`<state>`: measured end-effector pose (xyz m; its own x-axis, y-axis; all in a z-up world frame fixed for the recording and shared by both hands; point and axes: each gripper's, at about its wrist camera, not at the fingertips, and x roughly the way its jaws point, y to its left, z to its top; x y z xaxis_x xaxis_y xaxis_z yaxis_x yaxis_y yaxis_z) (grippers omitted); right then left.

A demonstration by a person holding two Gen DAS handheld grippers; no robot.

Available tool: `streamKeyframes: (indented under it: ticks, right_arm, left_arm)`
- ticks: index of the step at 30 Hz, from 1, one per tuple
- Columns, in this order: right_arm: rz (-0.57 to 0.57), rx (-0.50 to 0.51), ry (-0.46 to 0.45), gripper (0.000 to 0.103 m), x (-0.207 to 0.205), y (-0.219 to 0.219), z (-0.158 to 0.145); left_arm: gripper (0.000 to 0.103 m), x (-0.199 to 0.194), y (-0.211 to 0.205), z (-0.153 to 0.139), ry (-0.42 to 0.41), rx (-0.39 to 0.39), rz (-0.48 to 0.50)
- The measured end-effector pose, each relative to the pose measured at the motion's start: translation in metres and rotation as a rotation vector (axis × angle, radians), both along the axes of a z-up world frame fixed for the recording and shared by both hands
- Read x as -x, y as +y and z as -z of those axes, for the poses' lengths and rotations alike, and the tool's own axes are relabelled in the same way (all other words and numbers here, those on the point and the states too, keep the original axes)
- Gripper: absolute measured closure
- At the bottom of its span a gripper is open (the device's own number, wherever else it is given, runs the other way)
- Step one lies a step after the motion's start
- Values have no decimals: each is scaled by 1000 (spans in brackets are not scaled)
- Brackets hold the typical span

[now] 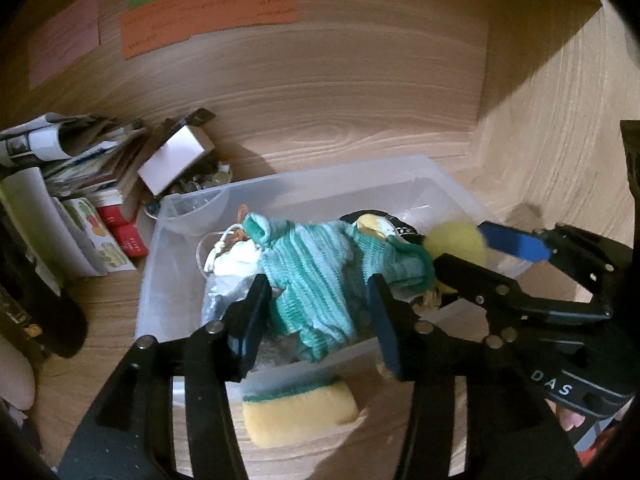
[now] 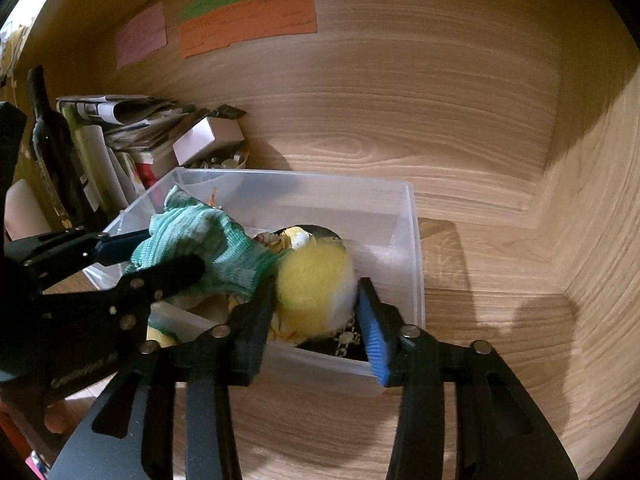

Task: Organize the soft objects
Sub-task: 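Lower the glove and felt ball into the clear box and open both tools, then grasp the black-and-white braided bracelet with the left tool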

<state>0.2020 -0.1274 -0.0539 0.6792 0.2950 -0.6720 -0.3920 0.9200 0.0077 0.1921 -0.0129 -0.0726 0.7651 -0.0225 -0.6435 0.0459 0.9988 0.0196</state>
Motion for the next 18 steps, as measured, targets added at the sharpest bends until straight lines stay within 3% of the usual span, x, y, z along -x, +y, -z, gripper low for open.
streamKeyframes:
  ticks: [4, 8, 12, 14, 16, 18]
  right_arm:
    - [16, 4, -20, 43, 2, -2, -6]
    - [23, -9, -49, 42, 10, -4, -19]
    - [13, -16, -84, 42, 23, -2, -32]
    - [10, -20, -105, 39, 33, -4, -39]
    - [10, -32, -126, 29, 45, -6, -44]
    - [17, -44, -148, 29, 58, -11, -49]
  left_arm:
    - [47, 6, 5, -8, 9, 32, 6]
    - [42, 23, 9, -21, -17, 44, 13]
    - [29, 48, 10, -36, -76, 41, 19]
    - [24, 64, 11, -43, -103, 45, 23]
    - [19, 75, 13, -46, -112, 48, 29]
    - [15, 88, 14, -46, -107, 58, 38]
